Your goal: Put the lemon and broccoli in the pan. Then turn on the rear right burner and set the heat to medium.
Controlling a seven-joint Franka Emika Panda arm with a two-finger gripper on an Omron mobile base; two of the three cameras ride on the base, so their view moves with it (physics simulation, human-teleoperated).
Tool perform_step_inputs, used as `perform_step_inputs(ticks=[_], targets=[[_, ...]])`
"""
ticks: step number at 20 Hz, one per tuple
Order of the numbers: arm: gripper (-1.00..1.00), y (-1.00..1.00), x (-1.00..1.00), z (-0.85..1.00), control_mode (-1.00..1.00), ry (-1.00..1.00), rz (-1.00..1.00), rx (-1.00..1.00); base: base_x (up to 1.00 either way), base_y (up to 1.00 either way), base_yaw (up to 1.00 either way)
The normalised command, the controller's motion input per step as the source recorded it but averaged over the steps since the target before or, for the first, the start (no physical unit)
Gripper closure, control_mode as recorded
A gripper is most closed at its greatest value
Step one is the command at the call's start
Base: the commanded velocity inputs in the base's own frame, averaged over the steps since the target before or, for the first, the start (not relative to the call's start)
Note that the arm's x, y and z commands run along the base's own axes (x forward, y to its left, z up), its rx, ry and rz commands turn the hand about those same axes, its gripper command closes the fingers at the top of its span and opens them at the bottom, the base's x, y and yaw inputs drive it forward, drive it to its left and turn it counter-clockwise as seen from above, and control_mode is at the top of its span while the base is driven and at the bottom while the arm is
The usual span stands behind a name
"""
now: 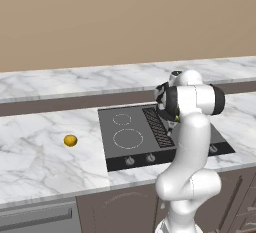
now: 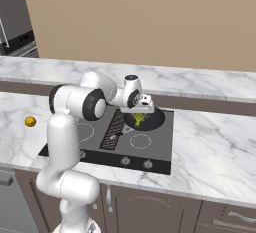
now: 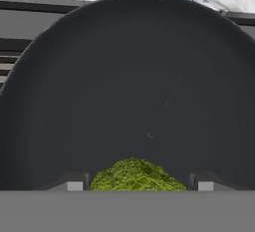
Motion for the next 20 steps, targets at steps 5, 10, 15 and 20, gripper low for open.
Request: perform_step_inputs(ticks=[5,10,15,20], targets=[[-1.0,-0.01,0.0,0.0,-1.0,0.0,0.0,0.0,0.0,0.0,0.0],[-1.0,0.0,0.0,0.0,-1.0,0.0,0.0,0.0,0.0,0.0,0.0],[-1.0,0.0,0.0,0.15,-1.0,0.0,0.0,0.0,0.0,0.0,0.0],[-1.0,0.0,-0.04,0.44,-1.0,-0.02,0.0,0.0,0.0,0.0,0.0]])
